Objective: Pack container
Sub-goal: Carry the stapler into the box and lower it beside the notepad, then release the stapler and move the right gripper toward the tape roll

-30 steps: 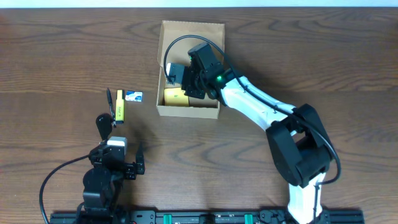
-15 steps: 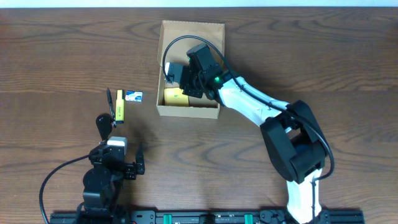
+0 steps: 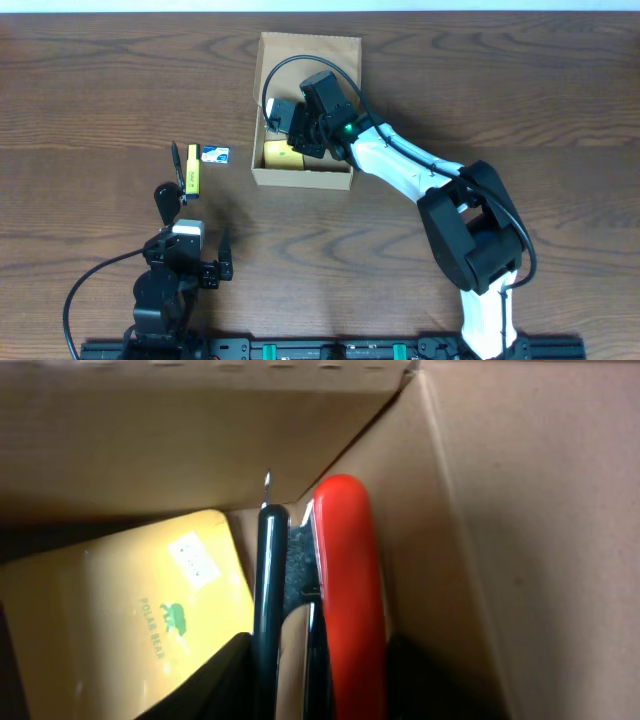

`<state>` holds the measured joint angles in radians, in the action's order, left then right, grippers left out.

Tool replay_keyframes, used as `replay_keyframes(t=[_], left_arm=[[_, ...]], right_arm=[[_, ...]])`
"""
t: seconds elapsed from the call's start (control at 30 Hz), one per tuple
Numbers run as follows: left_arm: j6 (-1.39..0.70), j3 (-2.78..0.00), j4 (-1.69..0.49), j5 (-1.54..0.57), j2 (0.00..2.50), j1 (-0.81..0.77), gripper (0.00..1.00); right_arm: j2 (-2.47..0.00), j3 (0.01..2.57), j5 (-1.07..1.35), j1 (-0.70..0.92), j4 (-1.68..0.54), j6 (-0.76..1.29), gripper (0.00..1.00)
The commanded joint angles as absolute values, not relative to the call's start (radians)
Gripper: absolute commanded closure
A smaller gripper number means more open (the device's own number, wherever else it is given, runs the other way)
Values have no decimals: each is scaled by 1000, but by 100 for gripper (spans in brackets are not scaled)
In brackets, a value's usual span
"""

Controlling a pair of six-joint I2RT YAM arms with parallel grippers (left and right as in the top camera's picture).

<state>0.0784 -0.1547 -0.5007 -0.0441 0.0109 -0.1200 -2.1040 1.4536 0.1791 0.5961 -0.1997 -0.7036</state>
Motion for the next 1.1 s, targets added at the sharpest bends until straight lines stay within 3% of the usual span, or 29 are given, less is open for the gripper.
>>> replay_keyframes(t=[0.0,0.47,0.83,1.07], left_arm=[[82,-139,-500,-26,4,-117,5],[82,-139,-500,-26,4,-117,5],[82,-139,-500,-26,4,-117,5],[82,-139,-500,-26,4,-117,5]], right_arm=[[-2114,1459,180,604,-193,-693,54],[-2078,1459,181,619,-191,-688,48],[-1778,1459,180,630,-336,-568,41],[-1649,1459,29,622,-539,-260,41]])
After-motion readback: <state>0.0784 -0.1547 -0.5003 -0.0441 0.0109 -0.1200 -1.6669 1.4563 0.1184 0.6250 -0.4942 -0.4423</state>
